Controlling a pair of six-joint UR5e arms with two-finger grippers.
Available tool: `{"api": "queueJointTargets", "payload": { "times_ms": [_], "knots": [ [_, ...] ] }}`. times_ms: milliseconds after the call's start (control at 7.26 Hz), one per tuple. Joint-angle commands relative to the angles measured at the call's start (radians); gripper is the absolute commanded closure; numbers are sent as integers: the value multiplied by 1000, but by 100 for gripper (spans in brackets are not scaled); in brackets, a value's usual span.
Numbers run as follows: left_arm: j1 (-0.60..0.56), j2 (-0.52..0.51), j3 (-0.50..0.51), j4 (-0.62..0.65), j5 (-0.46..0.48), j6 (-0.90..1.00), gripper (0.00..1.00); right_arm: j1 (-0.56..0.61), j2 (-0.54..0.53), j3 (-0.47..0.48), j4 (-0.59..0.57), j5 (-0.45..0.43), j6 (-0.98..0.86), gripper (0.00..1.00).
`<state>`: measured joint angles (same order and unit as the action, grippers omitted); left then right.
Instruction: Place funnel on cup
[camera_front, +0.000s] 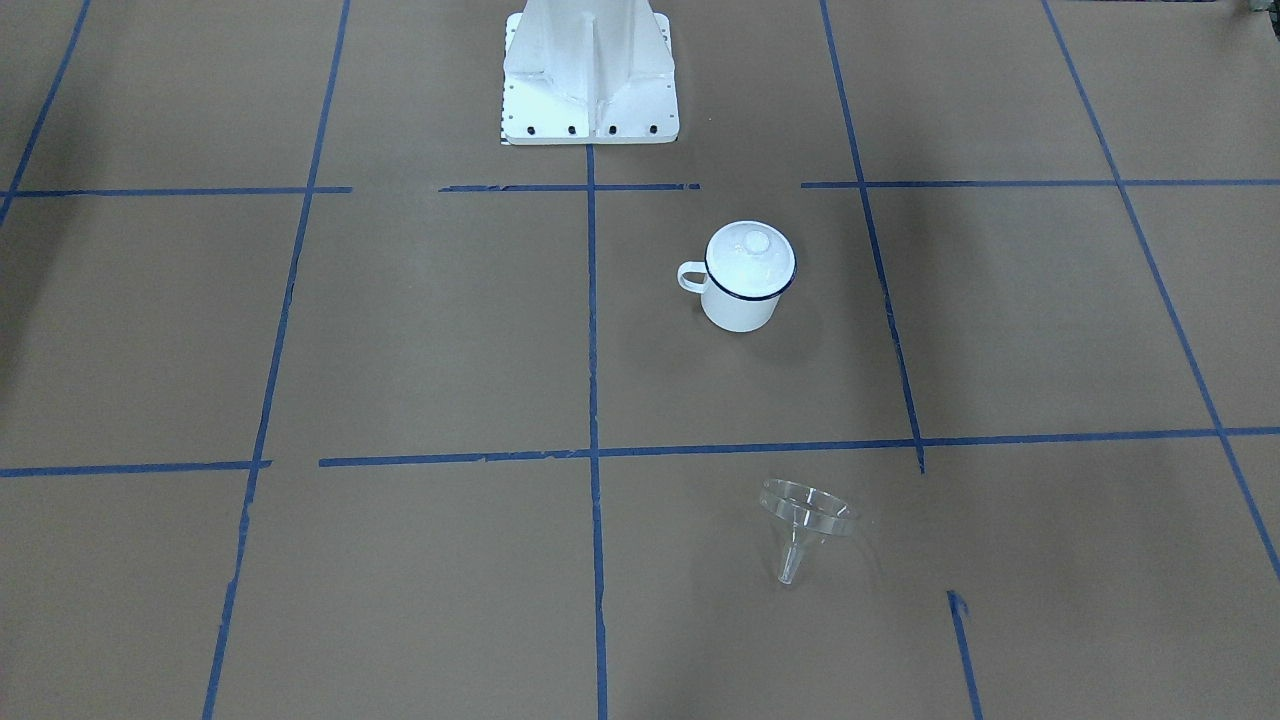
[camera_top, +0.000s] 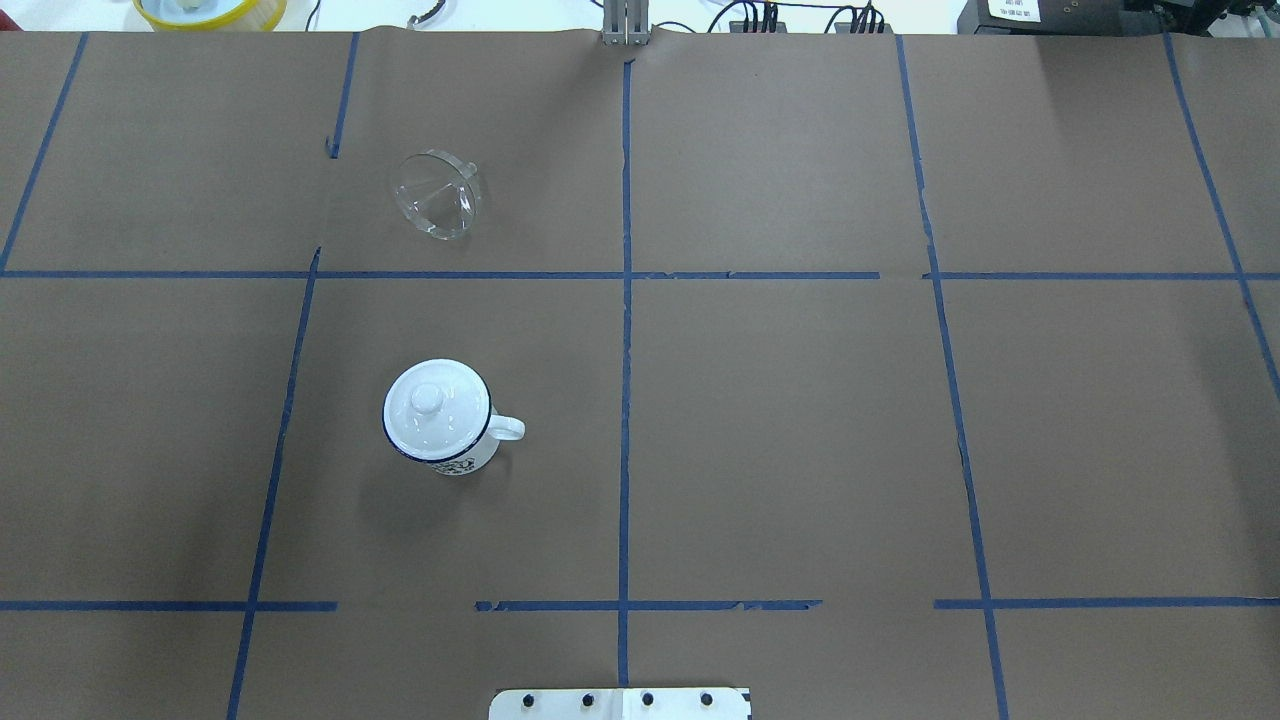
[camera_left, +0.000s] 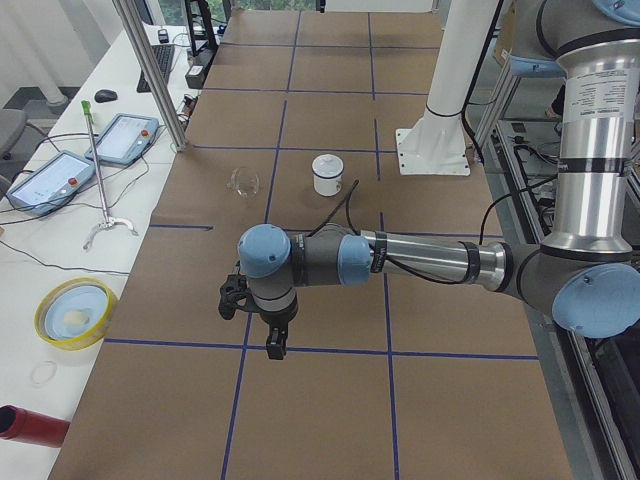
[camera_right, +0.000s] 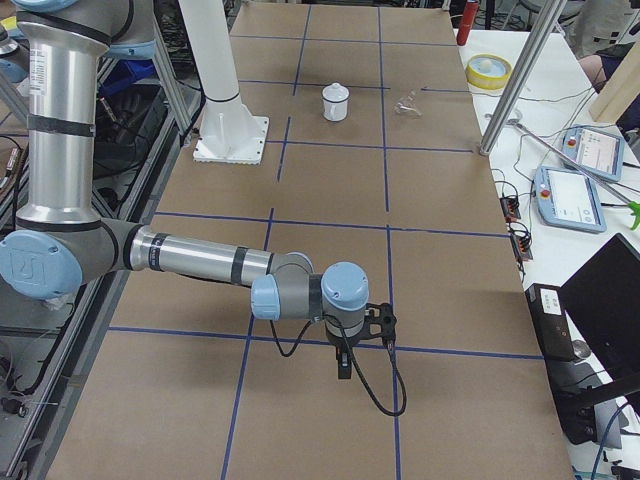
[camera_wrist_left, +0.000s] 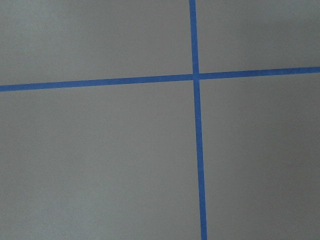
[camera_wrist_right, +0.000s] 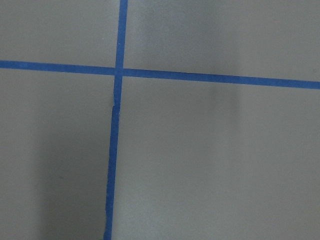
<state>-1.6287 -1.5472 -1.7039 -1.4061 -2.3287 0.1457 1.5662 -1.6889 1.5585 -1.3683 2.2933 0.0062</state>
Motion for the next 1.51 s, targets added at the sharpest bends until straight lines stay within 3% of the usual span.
{"api": "queueJointTargets", "payload": {
  "times_ms": [0, 1101, 1377],
  "knots": [
    [-2, -7, 1, 2, -6, -11, 0, 0, 0, 0, 0, 0, 0, 0],
    [-5, -37, -57, 33, 2, -20, 0, 0, 0, 0, 0, 0, 0, 0],
    [-5, 2, -58, 10, 32, -38, 0, 0, 0, -2, 0, 0, 0, 0]
  ]
}}
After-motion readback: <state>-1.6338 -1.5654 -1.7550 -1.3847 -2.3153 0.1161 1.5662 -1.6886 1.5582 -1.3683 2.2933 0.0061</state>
